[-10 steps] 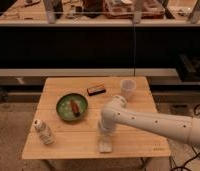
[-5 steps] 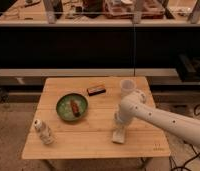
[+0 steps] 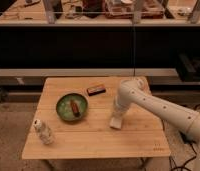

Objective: Wipe the white sponge on the table

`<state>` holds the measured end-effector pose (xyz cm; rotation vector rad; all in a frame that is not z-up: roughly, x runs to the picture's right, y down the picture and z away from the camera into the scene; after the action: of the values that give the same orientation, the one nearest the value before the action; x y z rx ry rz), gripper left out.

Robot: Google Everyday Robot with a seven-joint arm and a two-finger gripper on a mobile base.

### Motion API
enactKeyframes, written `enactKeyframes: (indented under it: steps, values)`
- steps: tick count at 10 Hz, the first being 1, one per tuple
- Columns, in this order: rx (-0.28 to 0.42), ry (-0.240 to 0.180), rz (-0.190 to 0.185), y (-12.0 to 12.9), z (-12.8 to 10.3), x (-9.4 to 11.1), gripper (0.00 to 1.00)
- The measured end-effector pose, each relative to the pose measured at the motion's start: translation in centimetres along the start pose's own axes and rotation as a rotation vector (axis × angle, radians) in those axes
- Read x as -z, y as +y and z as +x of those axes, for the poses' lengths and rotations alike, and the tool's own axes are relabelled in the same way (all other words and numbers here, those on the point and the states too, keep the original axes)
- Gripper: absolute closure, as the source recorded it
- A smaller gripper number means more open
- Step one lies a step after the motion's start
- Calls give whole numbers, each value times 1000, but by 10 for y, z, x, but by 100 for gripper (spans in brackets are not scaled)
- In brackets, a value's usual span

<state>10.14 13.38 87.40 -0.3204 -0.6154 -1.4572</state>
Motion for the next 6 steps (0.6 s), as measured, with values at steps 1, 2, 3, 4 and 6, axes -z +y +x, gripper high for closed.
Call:
enactKeyframes:
  steps: [1,2,3,4,6]
  values:
    - [24,-8,10,-17,6,-4,82]
    - [58,-20,19,-36,8,-7,82]
    - [110,-41,23,-57,3,-13,82]
    - [152,-54,28,-73,-3,-18,82]
    - [238,-74,41,-99,-17,-24,82]
